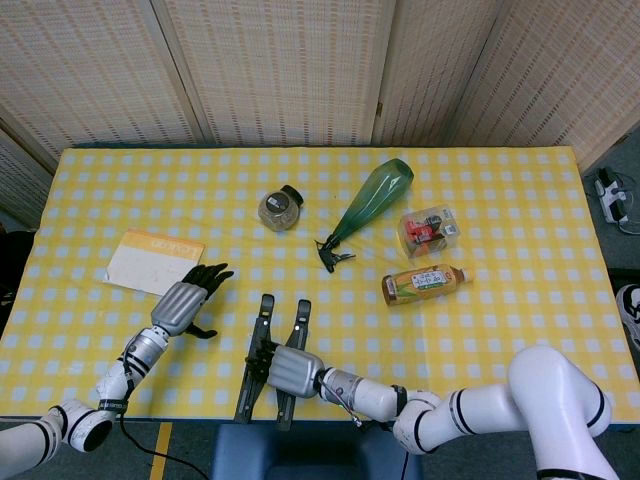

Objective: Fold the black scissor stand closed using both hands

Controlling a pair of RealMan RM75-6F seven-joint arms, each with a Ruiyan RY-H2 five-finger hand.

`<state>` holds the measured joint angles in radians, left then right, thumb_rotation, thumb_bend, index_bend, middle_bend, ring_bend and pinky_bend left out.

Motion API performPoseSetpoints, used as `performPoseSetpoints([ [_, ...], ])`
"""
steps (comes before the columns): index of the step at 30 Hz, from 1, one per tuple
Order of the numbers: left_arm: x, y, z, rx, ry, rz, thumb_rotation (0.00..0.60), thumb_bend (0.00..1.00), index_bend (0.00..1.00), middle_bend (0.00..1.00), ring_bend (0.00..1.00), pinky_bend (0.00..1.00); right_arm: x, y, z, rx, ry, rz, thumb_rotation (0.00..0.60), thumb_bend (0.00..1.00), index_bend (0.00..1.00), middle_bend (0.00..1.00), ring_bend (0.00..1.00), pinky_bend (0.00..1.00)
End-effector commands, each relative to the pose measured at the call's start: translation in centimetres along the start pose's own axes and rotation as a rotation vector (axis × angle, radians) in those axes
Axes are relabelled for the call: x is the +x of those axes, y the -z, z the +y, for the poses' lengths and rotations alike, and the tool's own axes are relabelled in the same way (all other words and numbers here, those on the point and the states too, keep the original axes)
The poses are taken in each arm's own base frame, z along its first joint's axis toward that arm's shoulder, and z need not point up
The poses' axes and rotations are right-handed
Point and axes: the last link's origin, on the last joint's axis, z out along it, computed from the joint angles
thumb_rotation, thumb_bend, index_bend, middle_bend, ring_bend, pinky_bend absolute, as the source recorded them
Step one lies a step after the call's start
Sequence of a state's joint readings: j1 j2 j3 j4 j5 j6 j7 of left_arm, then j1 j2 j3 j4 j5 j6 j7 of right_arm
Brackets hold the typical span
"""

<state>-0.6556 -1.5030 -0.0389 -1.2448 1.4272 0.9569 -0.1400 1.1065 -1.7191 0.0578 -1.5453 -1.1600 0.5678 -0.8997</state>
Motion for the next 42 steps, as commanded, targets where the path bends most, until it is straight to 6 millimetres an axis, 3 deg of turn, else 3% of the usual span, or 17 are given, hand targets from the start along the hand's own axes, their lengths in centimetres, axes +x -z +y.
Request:
performPoseSetpoints([
  [1, 0.0, 0.0, 0.0, 0.001, 0.004, -0.001, 0.600, 0.11, 0.00, 0.00, 0.00, 0.00, -0.1, -0.2, 0.0, 0.002, -0.005, -0.005, 0.600, 0.32, 0.00, 0.00, 0.00, 0.00],
  [30, 0.0, 0.8, -1.0, 0.035, 0.011, 0.000, 0.600, 0.11, 0.00, 0.00, 0.00, 0.00, 1.3, -3.3, 0.8, 0.033, -0.087, -0.032, 0.600, 0.32, 0.00, 0.00, 0.00, 0.00],
  [38, -0.1, 0.9, -1.2, 0.039, 0.014, -0.004, 0.600, 0.11, 0.00, 0.00, 0.00, 0.00, 2.0, -3.8, 1.2, 0.031, -0.103, 0.002, 0.600, 0.32, 0.00, 0.09, 0.00, 0.00],
  [42, -0.2, 1.0, -1.3, 0.043, 0.012, -0.007, 0.600, 0.11, 0.00, 0.00, 0.00, 0.00, 2.1, -4.4, 1.4, 0.034, -0.096, -0.004, 0.600, 0.32, 0.00, 0.07, 0.00, 0.00],
])
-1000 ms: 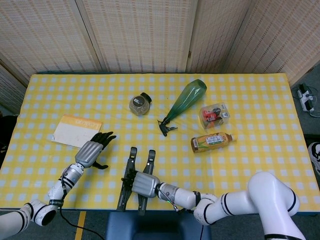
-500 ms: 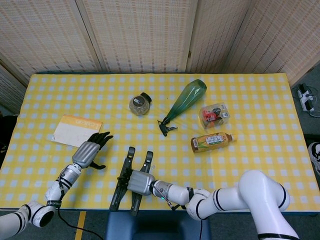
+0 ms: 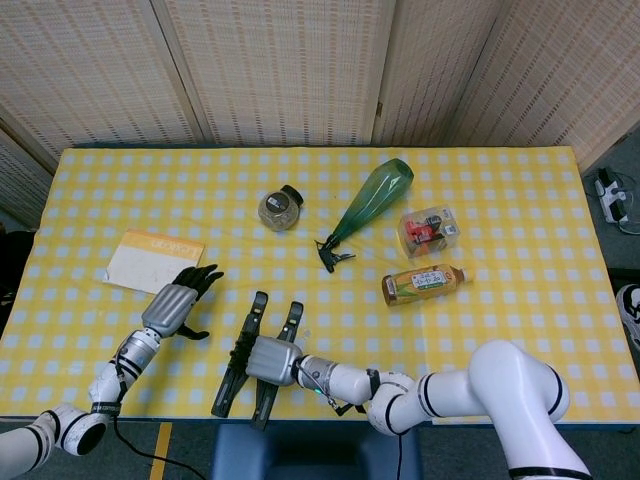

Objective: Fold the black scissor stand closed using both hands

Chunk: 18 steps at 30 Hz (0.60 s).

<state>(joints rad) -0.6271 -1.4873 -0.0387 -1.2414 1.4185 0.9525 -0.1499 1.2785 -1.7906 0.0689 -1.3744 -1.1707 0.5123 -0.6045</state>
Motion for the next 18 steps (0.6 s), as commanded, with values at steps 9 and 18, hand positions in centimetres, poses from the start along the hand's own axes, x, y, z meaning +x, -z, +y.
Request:
performPoseSetpoints([
  [9, -0.3, 0.3, -0.2, 0.009, 0.005, -0.006, 0.600, 0.11, 0.00, 0.00, 0.00, 0.00, 0.8, -1.3, 0.4, -0.001, 0.022, -0.014, 0.600, 0.32, 0.00, 0.01, 0.00, 0.00],
  [18, -0.2, 0.4, -0.2, 0.007, 0.007, -0.004, 0.600, 0.11, 0.00, 0.00, 0.00, 0.00, 1.3, -2.4, 0.4, -0.013, 0.036, -0.018, 0.600, 0.32, 0.00, 0.07, 0.00, 0.00],
])
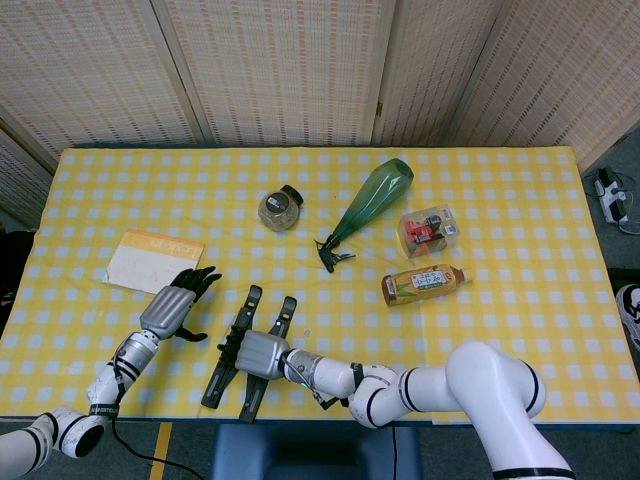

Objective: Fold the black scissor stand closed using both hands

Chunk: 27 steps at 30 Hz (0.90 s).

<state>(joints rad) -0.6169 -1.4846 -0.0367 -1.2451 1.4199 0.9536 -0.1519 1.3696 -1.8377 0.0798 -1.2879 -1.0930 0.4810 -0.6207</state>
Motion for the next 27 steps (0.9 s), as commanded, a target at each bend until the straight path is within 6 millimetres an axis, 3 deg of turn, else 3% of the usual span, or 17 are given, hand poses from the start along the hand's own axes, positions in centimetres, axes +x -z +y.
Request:
performPoseSetpoints([
  [1, 0.0, 0.0, 0.0, 0.001, 0.002, -0.001, 0.600, 0.11, 0.00, 0.00, 0.00, 0.00, 0.2, -0.3, 0.0, -0.007, 0.002, 0.003, 0.600, 0.32, 0.00, 0.09, 0.00, 0.00],
  [11, -0.1, 0.2, -0.2, 0.004, 0.003, -0.001, 0.600, 0.11, 0.00, 0.00, 0.00, 0.00, 0.6, -0.5, 0.5, -0.030, 0.000, 0.022, 0.600, 0.32, 0.22, 0.28, 0.11, 0.00],
  [27, -0.2, 0.2, 0.0, -0.003, 0.002, -0.001, 0.600, 0.11, 0.00, 0.00, 0.00, 0.00, -0.1, 2.0, 1.0, -0.043, -0.017, 0.111, 0.600, 0.32, 0.41, 0.45, 0.27, 0.00],
])
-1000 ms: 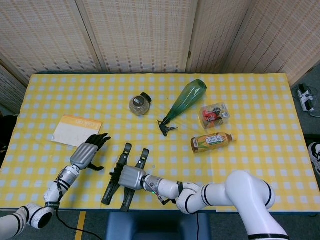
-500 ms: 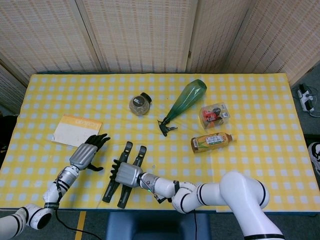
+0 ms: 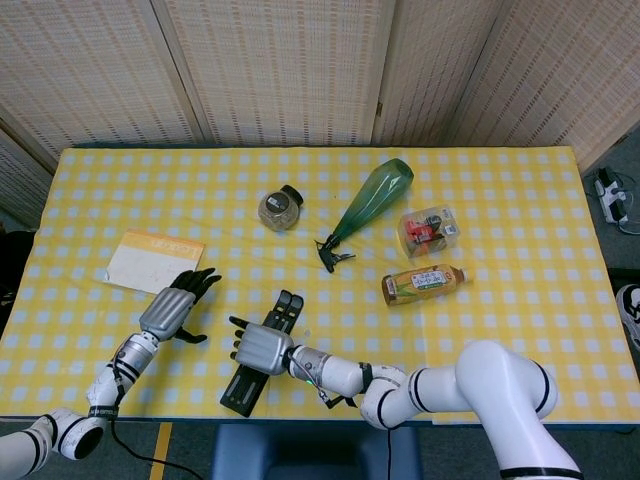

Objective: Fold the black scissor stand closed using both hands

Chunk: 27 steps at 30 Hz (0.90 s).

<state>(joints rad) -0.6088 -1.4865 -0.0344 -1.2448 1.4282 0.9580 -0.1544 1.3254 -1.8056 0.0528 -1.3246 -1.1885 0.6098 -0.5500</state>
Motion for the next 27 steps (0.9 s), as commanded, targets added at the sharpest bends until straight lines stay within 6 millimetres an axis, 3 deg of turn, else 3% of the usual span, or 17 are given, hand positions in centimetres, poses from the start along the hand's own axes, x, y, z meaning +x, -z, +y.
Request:
performPoseSetpoints([
  [1, 0.0, 0.0, 0.1, -0.002, 0.000, 0.001, 0.600, 0.11, 0.00, 0.00, 0.00, 0.00, -0.5, 0.7, 0.2, -0.006, -0.005, 0.015, 0.600, 0.32, 0.43, 0.47, 0.29, 0.00],
  [6, 0.0, 0.0, 0.3, -0.006, -0.002, 0.003, 0.600, 0.11, 0.00, 0.00, 0.00, 0.00, -1.1, 1.2, 0.4, -0.012, -0.005, 0.025, 0.600, 0.32, 0.46, 0.51, 0.34, 0.00],
  [9, 0.1, 0.0, 0.4, -0.010, -0.003, 0.007, 0.600, 0.11, 0.00, 0.00, 0.00, 0.00, -1.2, 1.6, 0.4, -0.008, -0.003, 0.027, 0.600, 0.32, 0.44, 0.46, 0.31, 0.00],
  [11, 0.3, 0.1, 0.4, -0.011, -0.003, 0.012, 0.600, 0.11, 0.00, 0.00, 0.00, 0.00, -1.2, 2.0, 0.6, -0.008, -0.004, 0.028, 0.600, 0.32, 0.31, 0.34, 0.22, 0.00],
  [13, 0.5, 0.0, 0.5, -0.011, -0.004, 0.018, 0.600, 0.11, 0.00, 0.00, 0.00, 0.00, -1.0, 2.5, 0.8, -0.012, -0.011, 0.031, 0.600, 0.32, 0.10, 0.16, 0.10, 0.00],
  [15, 0.9, 0.0, 0.5, -0.011, -0.004, 0.026, 0.600, 0.11, 0.00, 0.00, 0.00, 0.00, -0.9, 3.2, 1.0, -0.022, -0.017, 0.039, 0.600, 0.32, 0.01, 0.08, 0.05, 0.00],
  [17, 1.2, 0.1, 0.5, -0.011, -0.003, 0.035, 0.600, 0.11, 0.00, 0.00, 0.00, 0.00, -0.7, 3.9, 1.2, -0.036, -0.026, 0.048, 0.600, 0.32, 0.00, 0.03, 0.02, 0.00],
  [23, 2.6, 0.5, 0.4, -0.003, -0.001, 0.079, 0.600, 0.11, 0.00, 0.00, 0.00, 0.00, -0.3, 7.5, 2.7, -0.132, -0.075, 0.100, 0.600, 0.32, 0.00, 0.00, 0.01, 0.00],
  [27, 4.2, 1.4, -0.5, 0.040, -0.022, 0.126, 0.600, 0.12, 0.00, 0.00, 0.00, 0.00, -0.2, 12.1, 4.5, -0.267, -0.119, 0.158, 0.600, 0.32, 0.00, 0.03, 0.04, 0.00],
])
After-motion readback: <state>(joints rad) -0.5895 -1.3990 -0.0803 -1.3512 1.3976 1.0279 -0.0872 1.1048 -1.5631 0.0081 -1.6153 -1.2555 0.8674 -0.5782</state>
